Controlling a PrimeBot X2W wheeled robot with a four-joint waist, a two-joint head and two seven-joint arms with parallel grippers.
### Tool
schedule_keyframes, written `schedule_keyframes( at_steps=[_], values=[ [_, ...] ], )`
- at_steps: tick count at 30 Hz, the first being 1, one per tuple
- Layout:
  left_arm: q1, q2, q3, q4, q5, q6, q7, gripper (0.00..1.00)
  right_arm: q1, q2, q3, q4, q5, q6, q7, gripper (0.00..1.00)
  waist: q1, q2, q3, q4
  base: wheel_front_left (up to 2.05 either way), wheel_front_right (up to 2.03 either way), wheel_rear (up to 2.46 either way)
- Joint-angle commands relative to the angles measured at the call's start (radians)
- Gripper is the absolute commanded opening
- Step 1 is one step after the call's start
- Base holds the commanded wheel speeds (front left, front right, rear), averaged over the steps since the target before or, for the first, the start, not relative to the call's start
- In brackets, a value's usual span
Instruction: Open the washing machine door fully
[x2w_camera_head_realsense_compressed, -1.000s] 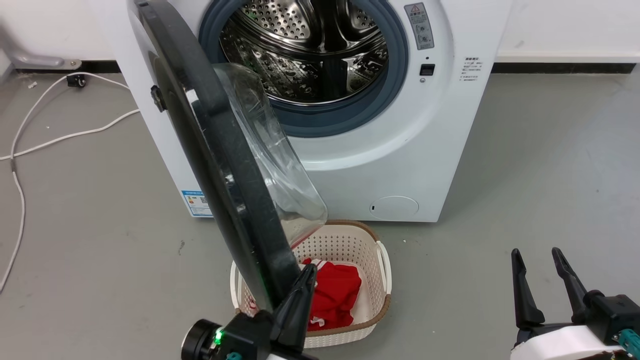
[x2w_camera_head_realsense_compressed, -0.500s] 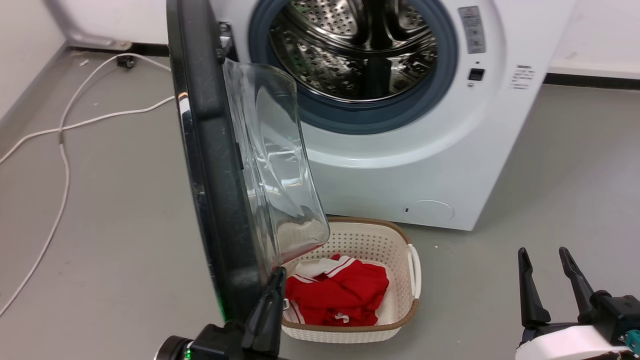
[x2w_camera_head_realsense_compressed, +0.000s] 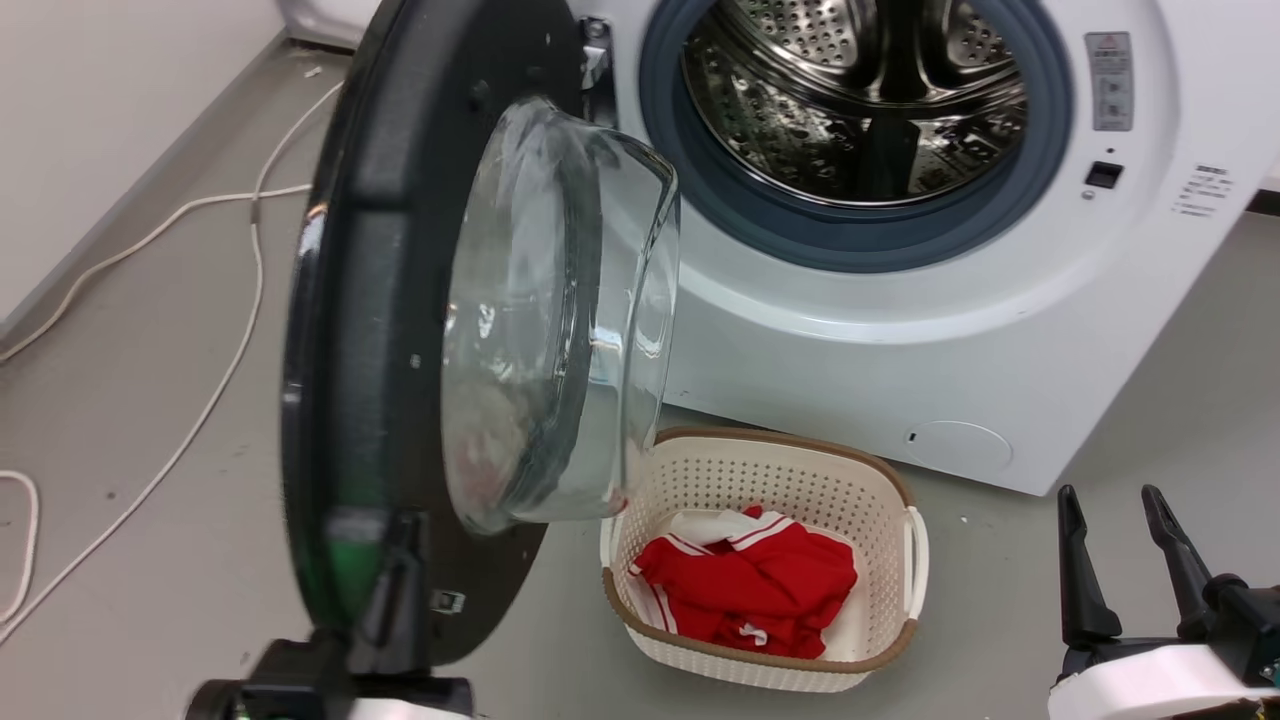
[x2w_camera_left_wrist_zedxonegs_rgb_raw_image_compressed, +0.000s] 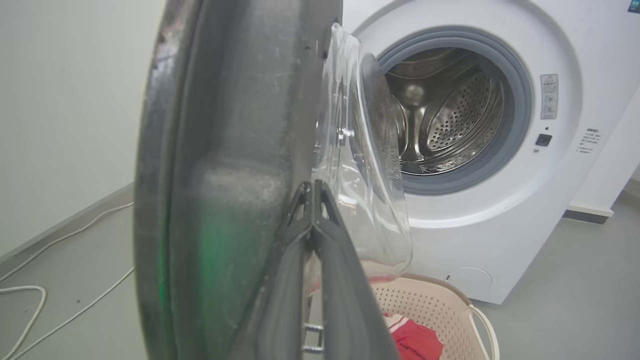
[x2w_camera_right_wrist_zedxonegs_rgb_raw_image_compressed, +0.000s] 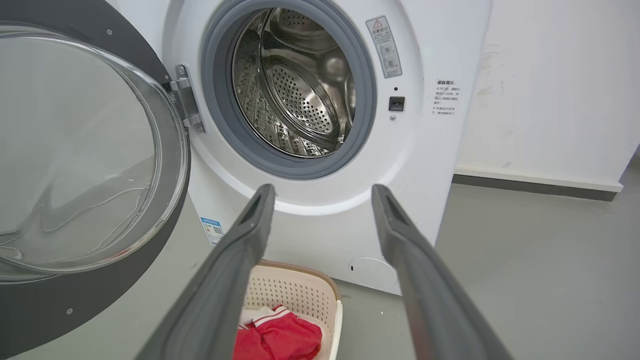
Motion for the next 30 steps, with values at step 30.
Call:
schedule_keyframes(
  at_steps=[30],
  values=[
    [-0.246,0.193,0.404,0.297,-0.191,0.011,-0.096,0.0,-0.046,0.002,-0.008,-0.074,-0.027,-0.001,0.054,1.0,0.0,-0.0001,0.102,-0.016,0.0,0.0,0.0]
  ],
)
